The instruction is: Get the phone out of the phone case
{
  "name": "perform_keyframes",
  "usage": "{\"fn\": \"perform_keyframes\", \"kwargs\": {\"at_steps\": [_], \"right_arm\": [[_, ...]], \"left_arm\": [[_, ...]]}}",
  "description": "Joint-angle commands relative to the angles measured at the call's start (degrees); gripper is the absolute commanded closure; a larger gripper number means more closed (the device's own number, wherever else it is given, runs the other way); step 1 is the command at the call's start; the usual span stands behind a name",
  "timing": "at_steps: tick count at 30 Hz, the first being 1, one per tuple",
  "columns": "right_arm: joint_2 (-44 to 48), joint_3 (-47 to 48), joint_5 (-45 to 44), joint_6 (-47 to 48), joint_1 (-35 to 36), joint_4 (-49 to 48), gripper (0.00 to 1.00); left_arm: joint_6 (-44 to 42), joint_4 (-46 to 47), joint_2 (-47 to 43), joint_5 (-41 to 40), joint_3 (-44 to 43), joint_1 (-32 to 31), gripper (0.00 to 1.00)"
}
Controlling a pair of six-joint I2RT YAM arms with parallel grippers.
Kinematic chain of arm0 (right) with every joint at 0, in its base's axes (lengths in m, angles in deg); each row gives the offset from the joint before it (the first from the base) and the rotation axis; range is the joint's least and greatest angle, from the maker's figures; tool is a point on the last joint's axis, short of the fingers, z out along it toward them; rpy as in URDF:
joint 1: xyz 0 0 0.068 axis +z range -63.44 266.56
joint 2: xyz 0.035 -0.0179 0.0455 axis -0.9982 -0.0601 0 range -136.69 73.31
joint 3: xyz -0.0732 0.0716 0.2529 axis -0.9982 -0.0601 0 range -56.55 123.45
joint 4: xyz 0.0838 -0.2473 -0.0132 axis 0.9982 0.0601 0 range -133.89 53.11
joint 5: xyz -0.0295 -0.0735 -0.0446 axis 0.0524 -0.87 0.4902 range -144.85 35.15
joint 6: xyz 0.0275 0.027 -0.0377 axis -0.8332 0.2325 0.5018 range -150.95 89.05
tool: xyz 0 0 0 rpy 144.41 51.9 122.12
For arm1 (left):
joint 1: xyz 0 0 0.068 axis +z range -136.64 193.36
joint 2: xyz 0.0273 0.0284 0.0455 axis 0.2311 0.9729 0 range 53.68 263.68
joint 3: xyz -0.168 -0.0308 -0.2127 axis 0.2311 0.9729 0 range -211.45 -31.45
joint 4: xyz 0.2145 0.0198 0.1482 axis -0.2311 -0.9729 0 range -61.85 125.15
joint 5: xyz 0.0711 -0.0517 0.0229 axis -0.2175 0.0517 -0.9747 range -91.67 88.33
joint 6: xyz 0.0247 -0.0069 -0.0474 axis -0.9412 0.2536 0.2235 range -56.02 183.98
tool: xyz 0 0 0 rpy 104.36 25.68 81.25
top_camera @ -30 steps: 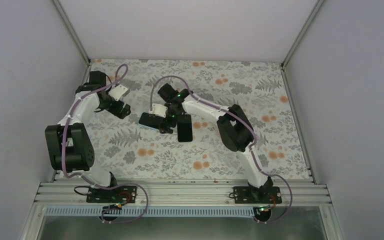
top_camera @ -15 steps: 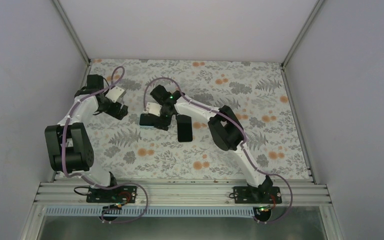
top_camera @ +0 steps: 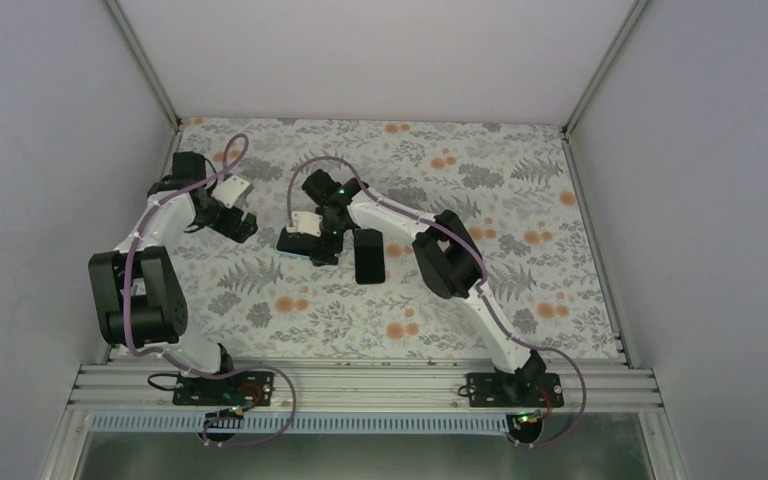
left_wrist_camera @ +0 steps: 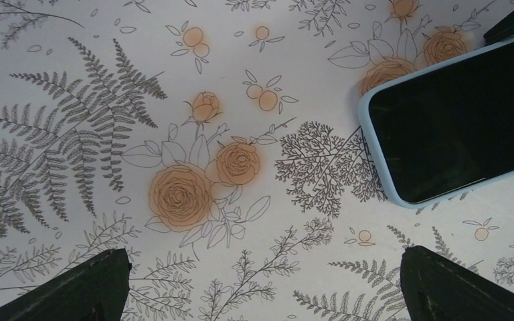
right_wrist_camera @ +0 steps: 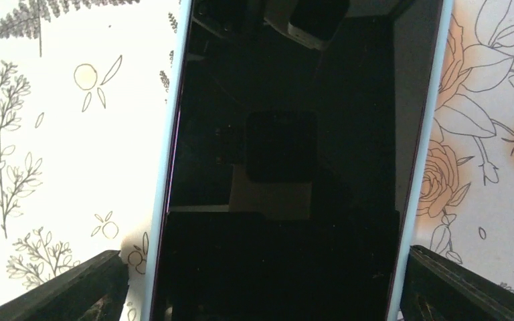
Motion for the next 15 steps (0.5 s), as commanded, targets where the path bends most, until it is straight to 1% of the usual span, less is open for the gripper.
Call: {"fn": "perform_keyframes", "kwargs": {"at_steps": [1,4,8,11,15], "right_arm": [[-2.7,0.36,4.05,3.92,-1.02,5.77,0.0],[-3.09,0.43,4.95,3.63,-1.71,6.86,0.0],[-4.01,1.03,2.73,0.44,-1.87,6.38,0.0],[-5.01,3.41,2.01,-3.24,-1.91,6.91,0.0],[-6.08,6.44,2.56,-3.71,-1.85,9.34,0.0]], "left_arm": [[-1.21,-0.81,-1.29,2.37,0.71,0.43,0.0],[-1.2,-1.33,-0.99,2.87,0.54,0.43,0.0],[-0.9,-1.58,-0.65,3.4,0.39,0.43,0.0],[-0.62,-1.7,-0.42,4.38,0.41,0.43,0.0],[-0.52,-1.58,-0.56,4.93,0.6,0.43,0.0]]}}
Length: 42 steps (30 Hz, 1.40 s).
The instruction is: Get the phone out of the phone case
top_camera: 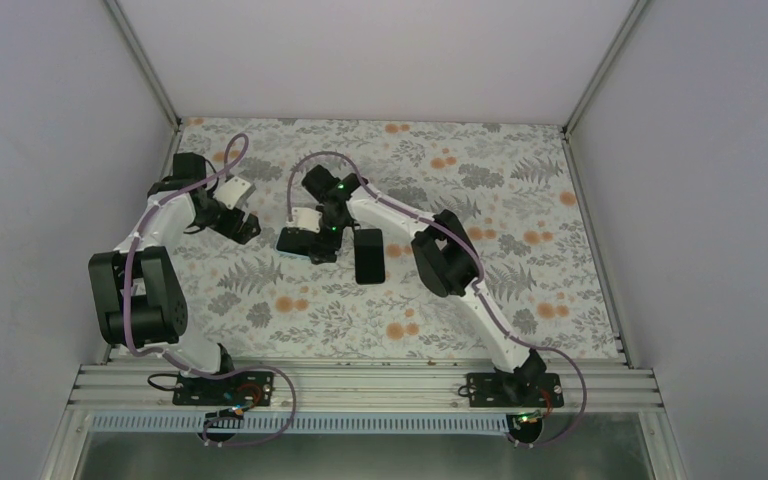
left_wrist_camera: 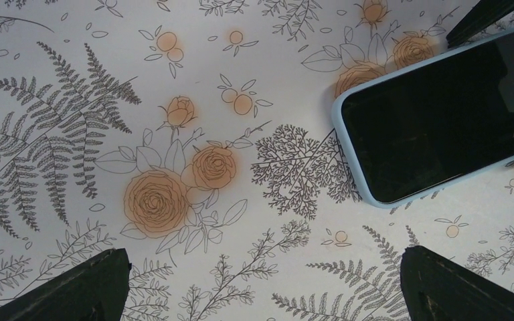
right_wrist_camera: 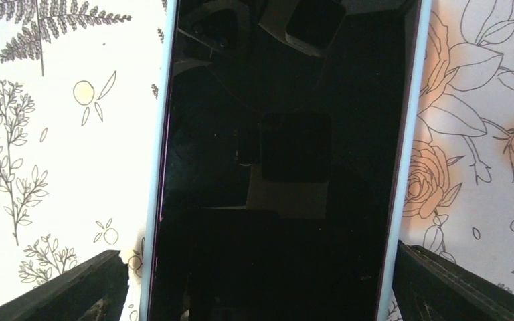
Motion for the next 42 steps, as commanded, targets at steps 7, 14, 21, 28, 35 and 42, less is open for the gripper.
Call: {"fn": "perform_keyframes", "kwargs": {"at_steps": [7,14,21,28,35,42], "right_arm": [[-5.65,5.83,-0.74,-3.84,-0.62,10.1,0.0],[-4.7,0.95,-2.43,-4.27,-0.51,10.53,0.0],[-2.84,-2.29,-6.7,-5.38,-0.44,7.59,0.23],[0.7,-5.83,-9.03,-5.71,-0.06,1.61,0.33],[6.55,-8.57,-9.7,-6.38,0.93,-2.55,0.35],[6.69,-8.91,-8.51,-5.82,1.33,-2.31,0.3]], "left_arm": [[-0.39,-0.31,-0.54,2.63,1.12,0.43,0.0],[-0.52,-0.48,0.05,3.1,1.19,0.43,0.0],[-0.21,-0.48,0.33,4.09,1.19,0.32,0.0],[-0.65,-4.51,2.19,14.72,0.03,0.34,0.0],[1.89,-5.74,8.42,21.2,-1.29,0.26,0.0],[4.53,-5.21,13.26,22.71,-3.51,0.33,0.0]]}}
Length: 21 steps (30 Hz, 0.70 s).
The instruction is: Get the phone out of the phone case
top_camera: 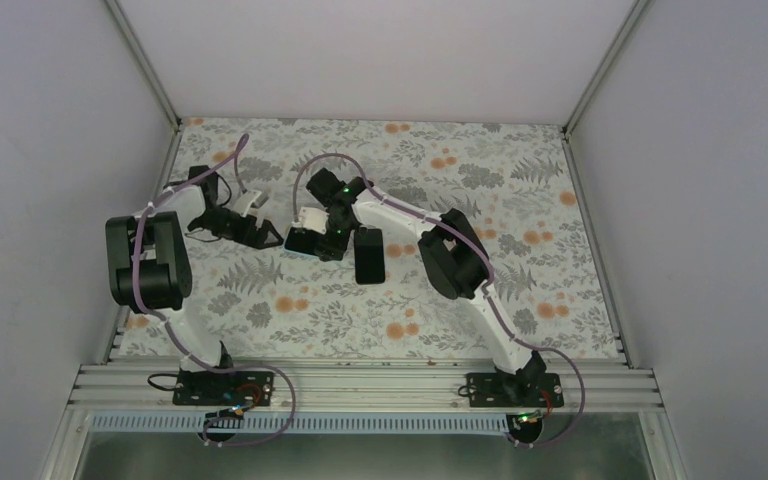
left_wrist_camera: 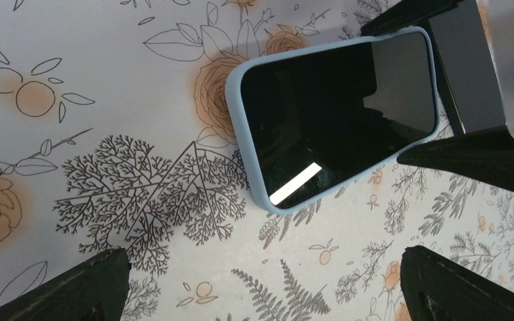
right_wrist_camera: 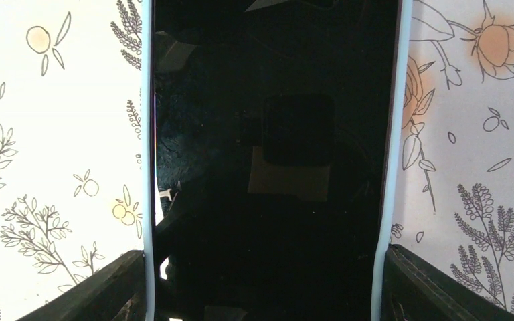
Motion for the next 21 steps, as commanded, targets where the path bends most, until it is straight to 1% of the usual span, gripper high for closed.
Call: {"fn": "perform_keyframes", "kwargs": {"at_steps": [1,8,14,18,21], "right_arm": [[0.73,-0.4,-1.73,-0.05,0.79,0.85,0.28],[-2.83,2.1,-3.36,0.97,1.16,4.28,0.16],[-3.93,2.54,-5.13,2.01,1.75,5.4,0.1],[-4.72,2.42,-6.96,2.41,2.12,5.81,0.1],[-4.73,2.12,-6.9,2.34,2.13,5.28,0.18]], "left_arm": [[1.63,-0.07,1.49,3.59,-2.45,0.34,0.0],[0.34,-0.46,0.68,3.66,-1.4,0.34,0.0],[0.04,-0.68,0.24,2.92,-1.67,0.34,0.0],[-0.13,-1.28,0.36,2.89,-2.41,0.27,0.0],[-0.41,-1.51,0.21,3.08,-2.6,0.33,0.0]]}}
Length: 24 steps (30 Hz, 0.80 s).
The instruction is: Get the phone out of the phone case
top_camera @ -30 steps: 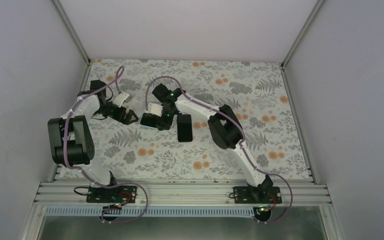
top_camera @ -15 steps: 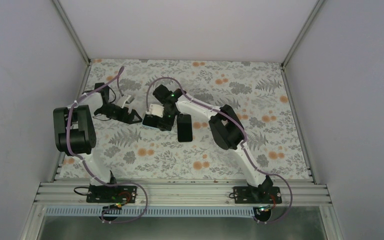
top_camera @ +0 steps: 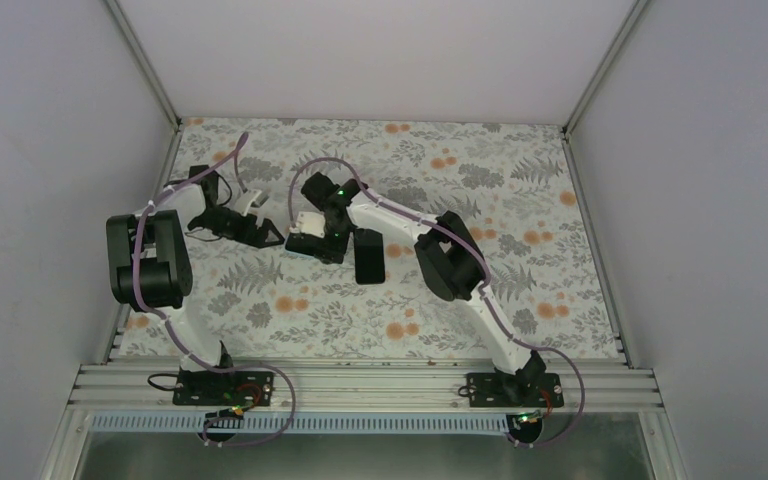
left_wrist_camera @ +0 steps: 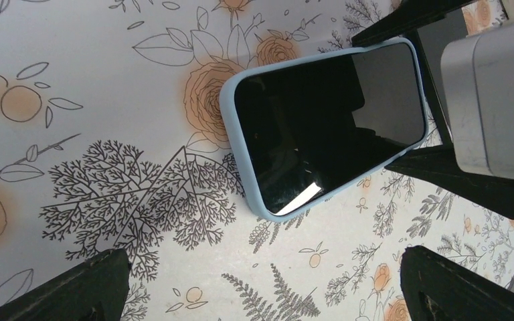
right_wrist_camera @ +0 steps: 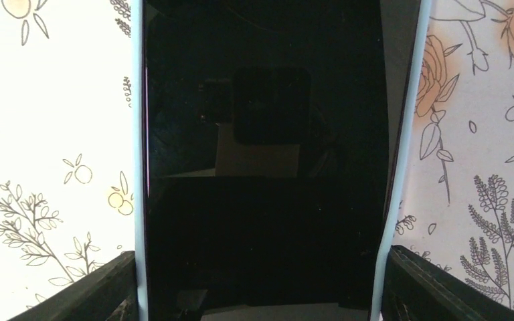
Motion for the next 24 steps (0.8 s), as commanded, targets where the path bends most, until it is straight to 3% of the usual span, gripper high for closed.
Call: {"fn": "perform_keyframes", "kwargs": {"at_steps": [1,9,16,24], "right_arm": [[-3.35,-0.18,-2.88,1.44,0.69,1.83,0.21],[-0.11,-1.44,-1.42,1.44,0.74,-1.15,0.31],[6.84,-1.78,-0.35,0.37,0.93,-3.15,0.31],[8.15,2.43,-0.79,-1.26,1.24,-3.17,0.32]], "left_arm": [[-1.19,-0.61,-1.41,1.29,-1.52,0.33,0.0],[-2.41,-3.31,0.72,4.9,-3.0,0.31,0.0],[-5.59,-11.37,7.28,12.46,-9.72,0.17,0.0],[-1.03,-9.49,10.92,10.84,-11.89,-2.21,0.0]]}}
